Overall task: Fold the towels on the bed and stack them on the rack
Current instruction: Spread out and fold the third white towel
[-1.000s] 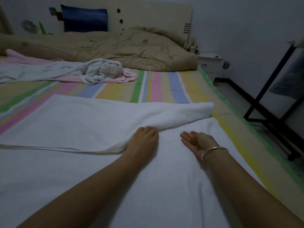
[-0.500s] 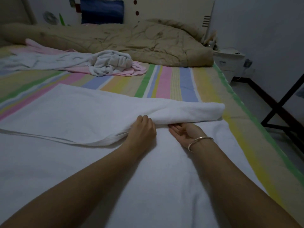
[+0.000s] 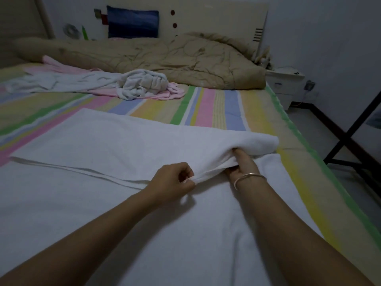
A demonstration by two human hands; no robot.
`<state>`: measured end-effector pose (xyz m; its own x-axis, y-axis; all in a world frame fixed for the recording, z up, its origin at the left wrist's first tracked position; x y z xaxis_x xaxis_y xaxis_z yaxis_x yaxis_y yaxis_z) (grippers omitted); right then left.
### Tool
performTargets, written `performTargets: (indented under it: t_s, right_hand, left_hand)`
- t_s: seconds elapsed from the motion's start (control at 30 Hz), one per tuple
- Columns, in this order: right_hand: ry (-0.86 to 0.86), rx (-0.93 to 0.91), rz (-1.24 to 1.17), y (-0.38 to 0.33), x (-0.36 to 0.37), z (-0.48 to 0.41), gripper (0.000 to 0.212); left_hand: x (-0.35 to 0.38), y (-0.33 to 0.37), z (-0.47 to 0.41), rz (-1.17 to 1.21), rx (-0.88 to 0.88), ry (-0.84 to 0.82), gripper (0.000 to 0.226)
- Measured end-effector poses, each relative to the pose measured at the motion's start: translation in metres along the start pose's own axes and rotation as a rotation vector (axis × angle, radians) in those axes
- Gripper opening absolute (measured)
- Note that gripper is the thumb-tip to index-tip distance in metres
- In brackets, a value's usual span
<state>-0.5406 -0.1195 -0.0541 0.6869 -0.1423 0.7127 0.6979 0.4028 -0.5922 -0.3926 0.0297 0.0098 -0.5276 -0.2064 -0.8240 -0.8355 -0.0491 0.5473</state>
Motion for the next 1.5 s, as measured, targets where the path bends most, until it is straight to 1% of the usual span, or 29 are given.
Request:
performTargets:
  t_s: [0.03, 0.07, 0.13, 0.17, 0.23, 0.3, 0.37, 0.43, 0.47, 0.5, 0.57, 0.63, 0.67, 0.73, 0.8, 0.83, 0.87, 0.9, 0.97, 1.07, 1.13, 1.17, 1.27, 1.3, 1.33, 1.43, 1.47, 1.5]
  right_hand:
    - [0.021, -0.026, 0.066, -0.009, -0.007, 0.002, 0.039]
    - [0.011, -0.041, 0.079, -0.017, -0.009, 0.006, 0.037]
    - [0.011, -0.100, 0.020, -0.037, -0.017, 0.017, 0.040]
    - [0.011, -0.143, -0.004, -0.051, -0.020, 0.027, 0.037]
    - [0.031, -0.257, -0.018, -0.081, -0.029, 0.047, 0.024]
    - [0.108, -0.340, 0.021, -0.111, -0.047, 0.066, 0.014]
    - [0.176, -0.368, 0.216, -0.130, -0.069, 0.073, 0.016]
    - [0.209, -0.309, 0.439, -0.129, -0.092, 0.069, 0.014]
    - [0.215, -0.266, 0.504, -0.128, -0.106, 0.063, 0.015]
    - [0.235, -0.218, 0.543, -0.126, -0.116, 0.060, 0.021]
    - [0.303, -0.190, 0.599, -0.129, -0.129, 0.060, 0.038]
    - [0.311, -0.169, 0.760, -0.133, -0.127, 0.057, 0.048]
    - [0.271, -0.192, 0.801, -0.134, -0.116, 0.056, 0.053]
    - [0.179, -0.315, 0.823, -0.144, -0.088, 0.056, 0.061]
    - [0.122, -0.489, 0.829, -0.166, -0.056, 0.066, 0.057]
    - [0.095, -0.550, 0.832, -0.174, -0.042, 0.071, 0.055]
    - [0.088, -0.573, 0.827, -0.181, -0.035, 0.075, 0.054]
    - [0.099, -0.580, 0.825, -0.185, -0.036, 0.077, 0.052]
    - [0.148, -0.499, 0.811, -0.179, -0.059, 0.079, 0.049]
    - [0.241, -0.352, 0.868, -0.155, -0.115, 0.085, 0.045]
    - [0.277, -0.334, 0.852, -0.151, -0.140, 0.084, 0.044]
    - [0.269, -0.339, 0.842, -0.150, -0.143, 0.083, 0.044]
    - [0.282, -0.339, 0.847, -0.146, -0.148, 0.087, 0.049]
    - [0.300, -0.377, 0.907, -0.145, -0.146, 0.096, 0.053]
    - [0.321, -0.430, 1.028, -0.146, -0.143, 0.105, 0.056]
    - [0.353, -0.663, 1.537, -0.136, -0.119, 0.144, 0.065]
    - [0.319, -0.781, 1.669, -0.125, -0.106, 0.161, 0.067]
    - [0.222, -0.911, 1.739, -0.108, -0.089, 0.178, 0.065]
  left_hand:
    - [0.004, 0.001, 0.004, -0.027, -0.001, -0.012, 0.014]
    - [0.008, 0.002, 0.006, -0.062, 0.002, -0.015, 0.011]
    - [0.013, 0.009, 0.007, -0.154, 0.033, 0.009, 0.007]
    - [0.014, 0.012, 0.008, -0.199, 0.052, 0.033, 0.007]
    - [0.016, 0.015, 0.009, -0.290, 0.072, 0.081, 0.007]
    - [0.019, 0.016, 0.014, -0.332, 0.076, 0.115, 0.004]
    - [0.021, 0.020, 0.019, -0.359, 0.101, 0.141, 0.005]
    - [0.023, 0.024, 0.023, -0.389, 0.148, 0.156, 0.009]
    - [0.024, 0.027, 0.024, -0.407, 0.173, 0.164, 0.012]
    - [0.024, 0.028, 0.025, -0.422, 0.193, 0.177, 0.013]
    - [0.024, 0.032, 0.027, -0.447, 0.218, 0.196, 0.015]
    - [0.024, 0.035, 0.027, -0.454, 0.223, 0.202, 0.014]
    - [0.022, 0.037, 0.027, -0.454, 0.224, 0.210, 0.013]
    - [0.018, 0.041, 0.028, -0.446, 0.223, 0.249, 0.013]
    - [0.014, 0.045, 0.028, -0.439, 0.213, 0.288, 0.013]
    - [0.011, 0.047, 0.028, -0.443, 0.213, 0.308, 0.013]
    - [0.010, 0.049, 0.028, -0.444, 0.217, 0.323, 0.013]
    - [0.011, 0.051, 0.028, -0.444, 0.223, 0.331, 0.015]
    - [0.018, 0.052, 0.028, -0.465, 0.231, 0.308, 0.017]
    - [0.034, 0.048, 0.032, -0.484, 0.206, 0.223, 0.009]
    - [0.037, 0.048, 0.036, -0.465, 0.212, 0.212, 0.007]
    - [0.038, 0.049, 0.039, -0.454, 0.226, 0.215, 0.011]
    - [0.045, 0.054, 0.061, -0.413, 0.276, 0.191, 0.037]
    - [0.050, 0.053, 0.072, -0.426, 0.292, 0.173, 0.044]
    - [0.056, 0.053, 0.080, -0.446, 0.298, 0.145, 0.051]
    - [0.069, 0.048, 0.100, -0.460, 0.290, -0.005, 0.067]
    - [0.073, 0.047, 0.106, -0.442, 0.295, -0.044, 0.069]
    - [0.074, 0.049, 0.111, -0.416, 0.309, -0.055, 0.070]
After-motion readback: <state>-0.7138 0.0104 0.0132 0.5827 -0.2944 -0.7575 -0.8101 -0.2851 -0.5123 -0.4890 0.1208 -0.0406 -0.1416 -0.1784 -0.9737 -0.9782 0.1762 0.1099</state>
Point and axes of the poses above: each hand's wrist, its own z-axis away from the middle knuckle, its own x-axis out of the palm, y = z × x, the point moved 10 cm from there along -z, towards the middle knuckle, and after that the axes turned 10 degrees about -z, right-handed, at the moved point
